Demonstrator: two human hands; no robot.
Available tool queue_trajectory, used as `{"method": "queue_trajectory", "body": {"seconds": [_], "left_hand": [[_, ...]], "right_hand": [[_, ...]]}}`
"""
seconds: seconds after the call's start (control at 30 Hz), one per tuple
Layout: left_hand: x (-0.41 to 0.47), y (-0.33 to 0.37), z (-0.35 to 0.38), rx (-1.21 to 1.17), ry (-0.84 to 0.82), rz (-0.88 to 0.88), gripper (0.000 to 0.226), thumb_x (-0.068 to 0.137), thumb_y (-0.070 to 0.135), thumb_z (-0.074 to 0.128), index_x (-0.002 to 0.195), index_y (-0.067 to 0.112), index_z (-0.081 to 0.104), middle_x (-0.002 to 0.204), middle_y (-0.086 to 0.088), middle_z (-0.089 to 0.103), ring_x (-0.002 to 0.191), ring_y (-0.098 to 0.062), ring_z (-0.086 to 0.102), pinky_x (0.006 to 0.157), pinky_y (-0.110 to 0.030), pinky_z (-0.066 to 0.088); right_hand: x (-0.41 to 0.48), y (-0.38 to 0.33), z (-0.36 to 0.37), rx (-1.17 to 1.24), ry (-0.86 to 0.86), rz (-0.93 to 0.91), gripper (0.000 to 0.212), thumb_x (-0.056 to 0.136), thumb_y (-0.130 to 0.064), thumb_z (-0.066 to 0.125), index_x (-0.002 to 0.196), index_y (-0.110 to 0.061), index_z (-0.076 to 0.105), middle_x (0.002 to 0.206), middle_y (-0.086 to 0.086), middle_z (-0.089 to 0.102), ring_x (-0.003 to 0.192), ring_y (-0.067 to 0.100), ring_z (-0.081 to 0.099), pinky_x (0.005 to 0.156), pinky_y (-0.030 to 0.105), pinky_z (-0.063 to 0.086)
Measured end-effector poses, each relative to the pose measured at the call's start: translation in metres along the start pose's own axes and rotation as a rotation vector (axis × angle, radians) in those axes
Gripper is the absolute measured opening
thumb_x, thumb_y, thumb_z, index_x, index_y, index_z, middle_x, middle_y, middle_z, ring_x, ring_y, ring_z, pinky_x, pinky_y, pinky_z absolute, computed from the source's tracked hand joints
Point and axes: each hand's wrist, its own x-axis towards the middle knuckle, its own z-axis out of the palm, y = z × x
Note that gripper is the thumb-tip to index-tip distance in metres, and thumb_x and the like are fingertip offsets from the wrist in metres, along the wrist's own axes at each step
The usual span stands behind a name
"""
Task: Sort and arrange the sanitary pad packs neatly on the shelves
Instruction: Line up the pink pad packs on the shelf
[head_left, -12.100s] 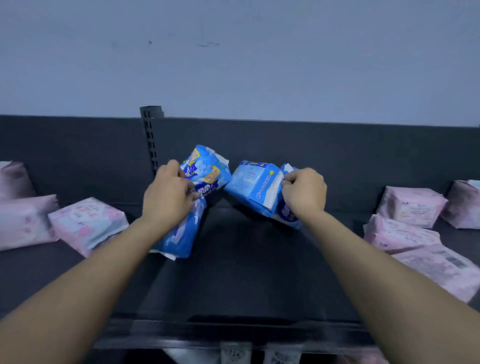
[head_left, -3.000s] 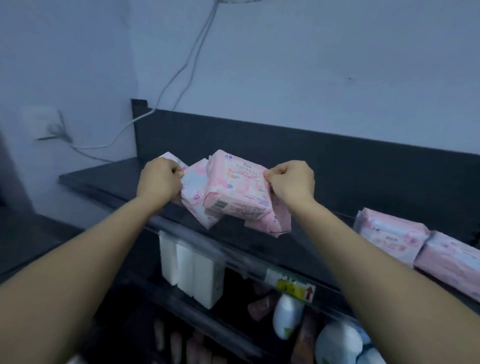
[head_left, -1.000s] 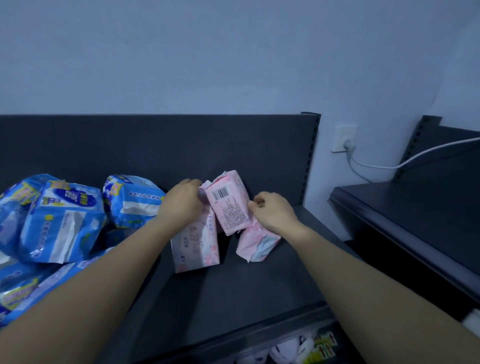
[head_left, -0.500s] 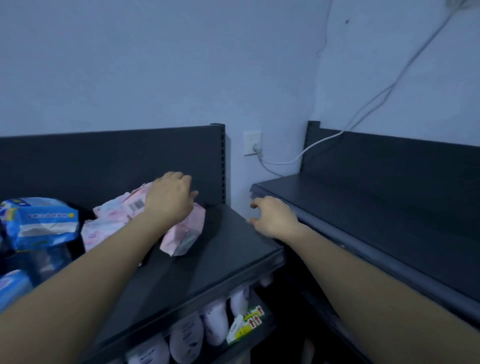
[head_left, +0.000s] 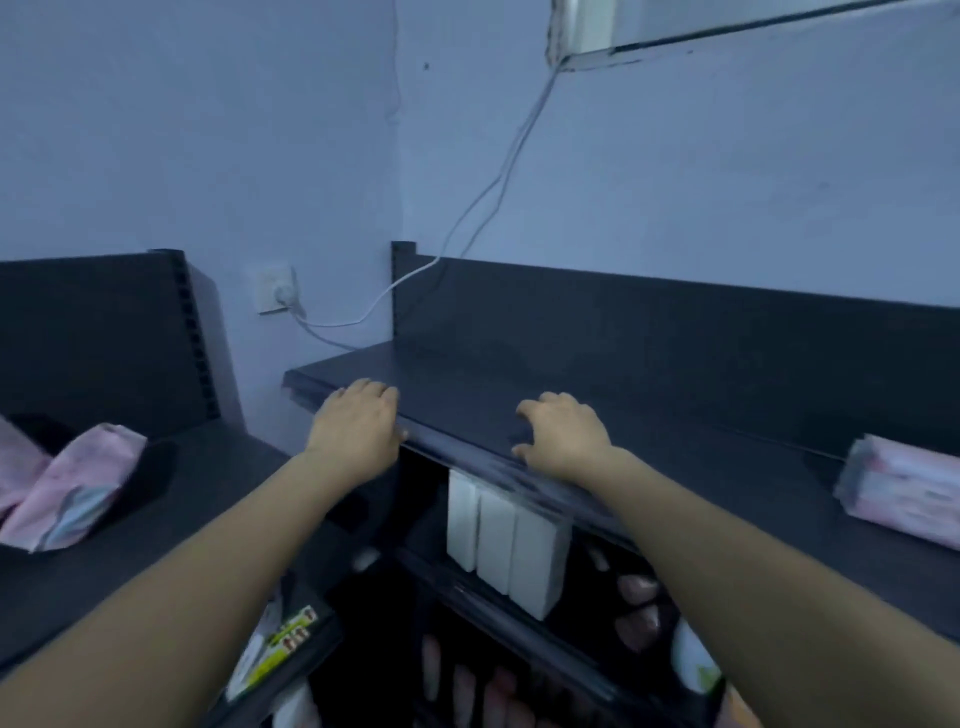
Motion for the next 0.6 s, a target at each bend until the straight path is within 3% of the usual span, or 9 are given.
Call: {"method": "queue_trajectory", "body": {"seconds": [0.23,0.6], "left_hand": [[0.033,0.127,-0.003,-0.103,0.004,0.171,0.047,0.094,0.040,0.051,0.130,0.010,0.049,0.133,-0.005,0.051,0.128,-0.022,0.042,0.100,-0.034,0.037],[0.080,0.290,-0.012,-0.243,0.033,0.496,0.047,0.095,0.038,0.052,0.133,0.009,0.048,0.137,-0.005,0.049,0.131,-0.023,0.040,0.101,-0.037,0.040]], "right_hand": [[-0.064,0.118,-0.018,-0.083,0.008,0.224,0.048,0.091,-0.040,0.058,0.133,-0.019,0.048,0.130,0.007,0.049,0.122,0.028,0.044,0.097,0.040,0.038],[-0.155,0.253,-0.035,-0.153,0.016,0.633,0.047,0.088,-0.036,0.060,0.131,-0.020,0.051,0.133,0.007,0.049,0.125,0.028,0.042,0.095,0.036,0.038]]}}
